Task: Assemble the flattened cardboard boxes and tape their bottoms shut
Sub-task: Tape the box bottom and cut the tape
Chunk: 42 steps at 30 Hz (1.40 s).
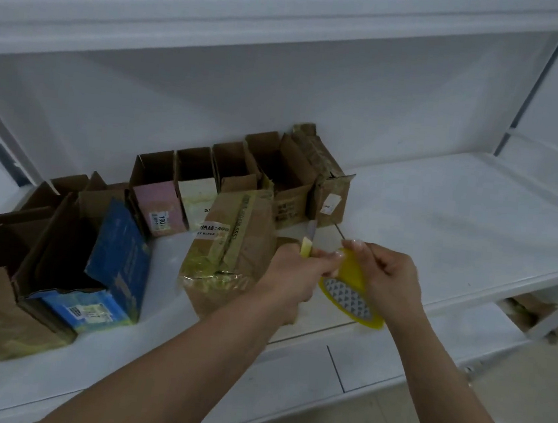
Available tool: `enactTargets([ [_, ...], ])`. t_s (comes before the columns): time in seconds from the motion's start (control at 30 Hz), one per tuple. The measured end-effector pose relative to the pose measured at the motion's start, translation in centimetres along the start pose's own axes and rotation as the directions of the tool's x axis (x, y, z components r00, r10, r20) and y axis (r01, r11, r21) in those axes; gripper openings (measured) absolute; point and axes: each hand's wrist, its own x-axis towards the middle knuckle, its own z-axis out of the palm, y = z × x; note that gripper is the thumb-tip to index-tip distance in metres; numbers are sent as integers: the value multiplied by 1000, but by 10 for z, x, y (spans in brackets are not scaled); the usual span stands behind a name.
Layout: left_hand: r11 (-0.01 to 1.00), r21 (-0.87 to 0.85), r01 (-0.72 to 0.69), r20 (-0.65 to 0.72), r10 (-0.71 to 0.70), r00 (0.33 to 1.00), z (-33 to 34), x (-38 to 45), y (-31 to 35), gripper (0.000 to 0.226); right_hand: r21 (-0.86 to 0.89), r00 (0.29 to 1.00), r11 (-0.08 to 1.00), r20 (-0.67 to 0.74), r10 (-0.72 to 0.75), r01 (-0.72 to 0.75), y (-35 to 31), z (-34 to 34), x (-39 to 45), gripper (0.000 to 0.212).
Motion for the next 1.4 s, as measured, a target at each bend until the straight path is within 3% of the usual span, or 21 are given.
enactTargets([
  [0.2,991,77,-107,123,97,988,-2,-8,4,8,-218,989,975,-148,9,-41,4,-2,8,28],
  [0.37,997,-32,68,139,-63,988,-7,-9,-1,23,-319,989,945,-149,25,-72,9,6,14,27],
  [0.43,998,-7,64,130,-63,990,-8,-11,-2,22,-363,990,929,-138,31,-79,13,11,15,24],
  [0.53,996,85,-40,36,37,999,-17,-13,-1,21,-387,986,914,-152,70,-124,18,16,19,23],
  [0.7,978,70,-196,-130,204,970,-56,-19,9,18,-454,977,876,-197,79,-163,30,17,24,22],
  [0.87,935,103,-340,-282,355,891,-89,-21,4,20,-640,997,768,-52,-61,14,53,38,27,27],
  [0.97,934,78,-349,-375,352,858,-110,-23,-3,20,-692,997,721,70,24,31,72,48,30,22],
  [1.03,944,50,-327,-412,317,854,-124,-25,-9,20,-728,984,685,103,144,-24,75,52,30,27],
  [1.13,962,98,-257,-476,272,836,-146,-29,-25,19,-761,974,645,85,208,-71,72,60,34,40],
  [1.23,969,180,-170,-541,242,806,-162,-33,-53,13,-705,988,703,25,155,-93,58,70,34,62],
  [1.3,965,250,-81,-570,214,793,-169,-34,-79,15,-630,995,774,16,97,-65,47,76,32,61],
  [1.4,890,414,189,-520,61,852,-174,-29,-117,30,-573,999,820,47,12,17,33,84,29,54],
])
